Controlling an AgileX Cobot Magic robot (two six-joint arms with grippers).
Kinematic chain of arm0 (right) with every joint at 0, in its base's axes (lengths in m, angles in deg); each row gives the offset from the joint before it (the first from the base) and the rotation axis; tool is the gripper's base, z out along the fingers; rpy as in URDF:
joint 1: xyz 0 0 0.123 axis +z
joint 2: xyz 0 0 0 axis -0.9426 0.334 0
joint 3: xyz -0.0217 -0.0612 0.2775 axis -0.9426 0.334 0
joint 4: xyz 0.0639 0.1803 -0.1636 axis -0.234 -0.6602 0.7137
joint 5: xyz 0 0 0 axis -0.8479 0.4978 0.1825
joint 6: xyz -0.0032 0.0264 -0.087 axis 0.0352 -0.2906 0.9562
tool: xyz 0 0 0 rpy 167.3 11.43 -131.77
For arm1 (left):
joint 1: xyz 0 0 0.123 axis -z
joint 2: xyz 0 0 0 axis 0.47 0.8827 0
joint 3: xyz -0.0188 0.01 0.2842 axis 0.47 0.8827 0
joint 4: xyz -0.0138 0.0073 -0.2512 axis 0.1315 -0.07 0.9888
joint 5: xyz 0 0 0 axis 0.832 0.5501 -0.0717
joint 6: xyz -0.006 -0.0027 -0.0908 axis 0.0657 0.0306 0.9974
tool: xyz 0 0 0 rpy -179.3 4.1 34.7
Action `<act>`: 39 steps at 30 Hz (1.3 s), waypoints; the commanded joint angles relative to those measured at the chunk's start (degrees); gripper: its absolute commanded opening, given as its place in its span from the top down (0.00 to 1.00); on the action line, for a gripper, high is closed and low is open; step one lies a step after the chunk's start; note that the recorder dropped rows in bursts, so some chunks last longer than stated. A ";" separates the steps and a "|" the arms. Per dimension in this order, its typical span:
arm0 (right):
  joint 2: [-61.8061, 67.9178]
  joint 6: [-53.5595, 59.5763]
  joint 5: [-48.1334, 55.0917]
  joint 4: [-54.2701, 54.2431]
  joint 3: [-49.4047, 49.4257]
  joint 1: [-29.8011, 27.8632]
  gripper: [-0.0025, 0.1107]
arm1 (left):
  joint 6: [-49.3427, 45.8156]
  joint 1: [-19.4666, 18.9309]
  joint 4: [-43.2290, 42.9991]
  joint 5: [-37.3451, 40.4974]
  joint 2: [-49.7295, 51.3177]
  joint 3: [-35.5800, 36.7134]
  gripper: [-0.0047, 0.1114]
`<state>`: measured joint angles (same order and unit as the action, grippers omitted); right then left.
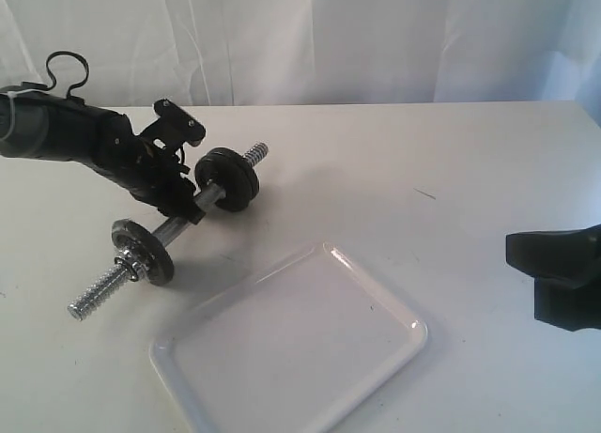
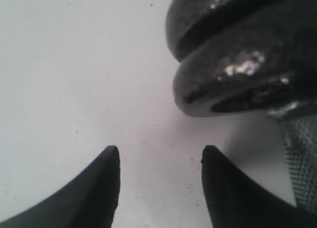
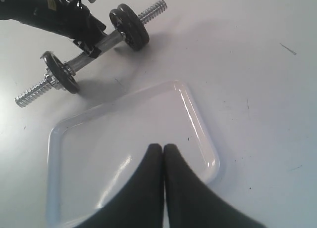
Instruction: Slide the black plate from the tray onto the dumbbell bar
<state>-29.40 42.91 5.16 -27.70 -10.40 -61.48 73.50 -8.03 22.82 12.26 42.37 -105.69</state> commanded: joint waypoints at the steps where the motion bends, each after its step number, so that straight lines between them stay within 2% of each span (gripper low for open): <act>1: -0.21 0.67 -0.10 -0.29 0.16 -0.32 0.98 | -1.63 0.27 -1.41 2.64 1.63 1.66 0.53; 6: -0.21 0.67 -0.10 -0.29 0.16 -0.32 0.98 | -1.63 0.27 -1.90 1.82 1.63 1.66 0.68; 13: -0.21 0.67 -0.10 -0.29 0.16 -0.32 0.98 | -2.69 -0.20 -3.97 1.25 1.63 1.41 0.68; 15: -0.21 0.67 -0.10 -0.29 0.16 -0.32 0.98 | -2.69 -0.20 -3.97 1.62 1.63 1.19 0.66; 20: -0.21 0.67 -0.10 -0.29 0.16 -0.32 0.98 | -2.69 -0.20 -3.97 2.69 1.63 -0.31 0.46; 39: -0.21 0.67 -0.10 -0.29 0.16 -0.32 0.98 | -2.58 -0.20 -3.97 0.54 -1.04 -1.42 0.47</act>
<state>-29.40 42.91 5.21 -27.70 -10.40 -61.48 71.32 -8.50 19.26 12.49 42.34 -107.47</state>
